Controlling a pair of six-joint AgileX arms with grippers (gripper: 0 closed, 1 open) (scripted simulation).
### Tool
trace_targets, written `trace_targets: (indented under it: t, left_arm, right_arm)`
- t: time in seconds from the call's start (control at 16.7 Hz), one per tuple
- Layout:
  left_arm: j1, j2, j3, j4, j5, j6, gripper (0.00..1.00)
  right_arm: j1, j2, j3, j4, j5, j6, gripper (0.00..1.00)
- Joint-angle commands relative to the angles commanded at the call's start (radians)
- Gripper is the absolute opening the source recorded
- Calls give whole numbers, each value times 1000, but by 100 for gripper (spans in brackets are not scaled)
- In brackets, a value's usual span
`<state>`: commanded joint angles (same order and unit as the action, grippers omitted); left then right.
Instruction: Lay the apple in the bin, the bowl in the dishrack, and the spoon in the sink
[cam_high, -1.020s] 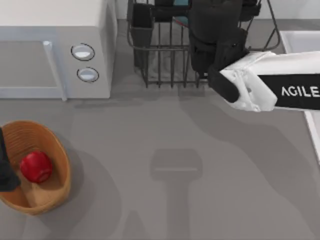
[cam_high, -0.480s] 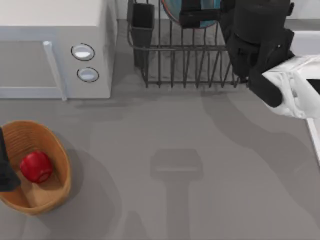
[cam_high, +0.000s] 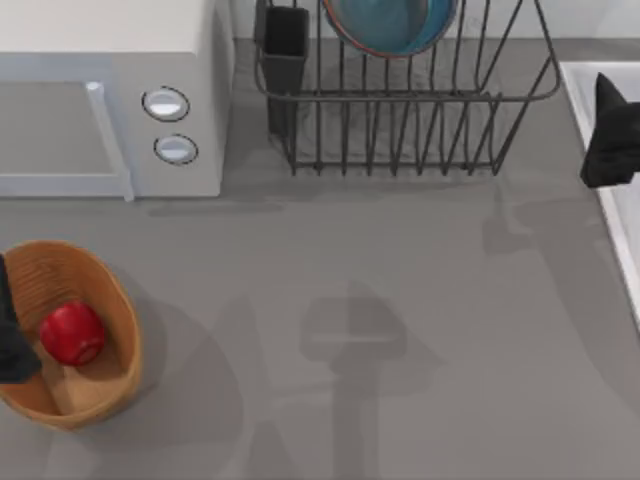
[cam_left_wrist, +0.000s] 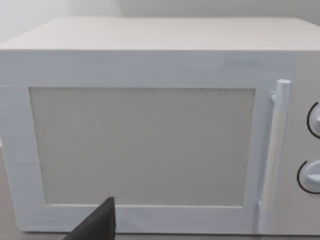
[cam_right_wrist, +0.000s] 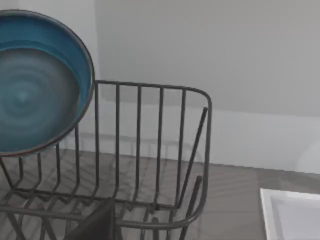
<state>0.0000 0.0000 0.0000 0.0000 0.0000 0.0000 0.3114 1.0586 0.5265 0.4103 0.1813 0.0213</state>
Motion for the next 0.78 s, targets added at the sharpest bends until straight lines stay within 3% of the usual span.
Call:
trace_targets:
  t: [0.42,0.78]
  left_arm:
    - [0,0,0,0,0,0,100]
    - [0,0,0,0,0,0,100]
  right_arm:
    - [-213,-762,-413,-281,-160,-23,100]
    - [-307,-1047,-522,-405,-182,-22,100]
